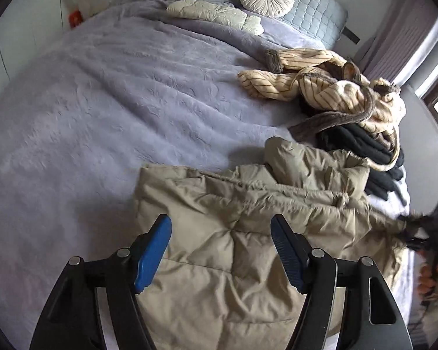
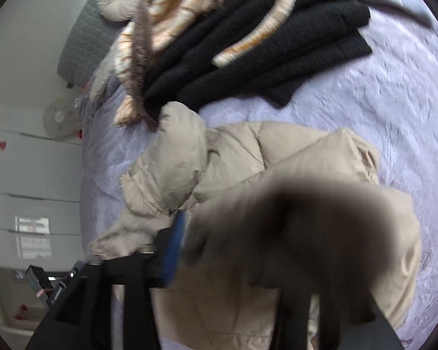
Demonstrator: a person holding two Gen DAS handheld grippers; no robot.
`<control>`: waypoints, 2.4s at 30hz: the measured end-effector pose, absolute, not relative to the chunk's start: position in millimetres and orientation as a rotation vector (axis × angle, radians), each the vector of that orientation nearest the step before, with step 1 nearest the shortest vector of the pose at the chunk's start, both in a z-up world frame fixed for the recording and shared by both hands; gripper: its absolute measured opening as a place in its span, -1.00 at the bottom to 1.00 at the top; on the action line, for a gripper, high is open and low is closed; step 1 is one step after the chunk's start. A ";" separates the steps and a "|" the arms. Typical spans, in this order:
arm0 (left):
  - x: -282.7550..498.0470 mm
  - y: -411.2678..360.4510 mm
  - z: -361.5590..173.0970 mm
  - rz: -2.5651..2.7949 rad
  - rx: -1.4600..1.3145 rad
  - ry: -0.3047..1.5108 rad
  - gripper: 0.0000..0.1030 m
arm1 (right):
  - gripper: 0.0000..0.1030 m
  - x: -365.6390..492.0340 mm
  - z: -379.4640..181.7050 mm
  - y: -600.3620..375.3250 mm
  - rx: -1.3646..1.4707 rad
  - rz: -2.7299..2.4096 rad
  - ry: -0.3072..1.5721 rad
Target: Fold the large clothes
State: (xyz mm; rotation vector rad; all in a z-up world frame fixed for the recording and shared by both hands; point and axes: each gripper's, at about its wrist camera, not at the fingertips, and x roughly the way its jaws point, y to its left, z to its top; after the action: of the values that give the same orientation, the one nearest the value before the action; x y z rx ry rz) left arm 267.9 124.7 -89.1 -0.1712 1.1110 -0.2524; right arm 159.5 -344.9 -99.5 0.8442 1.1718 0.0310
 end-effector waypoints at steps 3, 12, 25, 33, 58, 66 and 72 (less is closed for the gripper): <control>264.4 124.2 -103.4 -0.223 -0.109 1.137 0.39 | 0.59 145.4 -72.0 -347.7 0.711 0.003 1.118; 271.8 103.3 -136.8 -0.176 -0.038 1.116 0.39 | -0.74 141.7 -99.0 -359.1 0.457 -0.089 1.229; 343.1 93.7 -215.7 -0.035 -0.080 1.130 0.39 | -0.84 198.4 -196.8 -395.7 0.528 -0.303 1.250; 363.8 111.8 -206.4 0.070 -0.133 1.152 0.40 | -0.75 202.9 -190.0 -416.0 0.596 -0.391 1.244; 231.1 155.7 -179.6 0.078 -0.078 1.234 0.40 | -0.45 58.0 -84.7 -344.8 0.540 -0.281 1.201; 155.6 128.0 -161.1 -0.026 -0.048 1.294 0.40 | -0.11 2.2 -86.5 -300.0 0.651 -0.230 1.281; 115.8 116.2 -158.4 -0.074 -0.049 1.338 0.40 | 0.13 -28.4 -92.9 -278.9 0.695 -0.217 1.347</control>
State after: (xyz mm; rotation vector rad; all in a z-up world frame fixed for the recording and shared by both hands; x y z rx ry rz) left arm 115.8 116.2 -158.4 -0.0489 1.3382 -0.0740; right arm -28.4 -278.9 -92.9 0.6950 1.3475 -0.2173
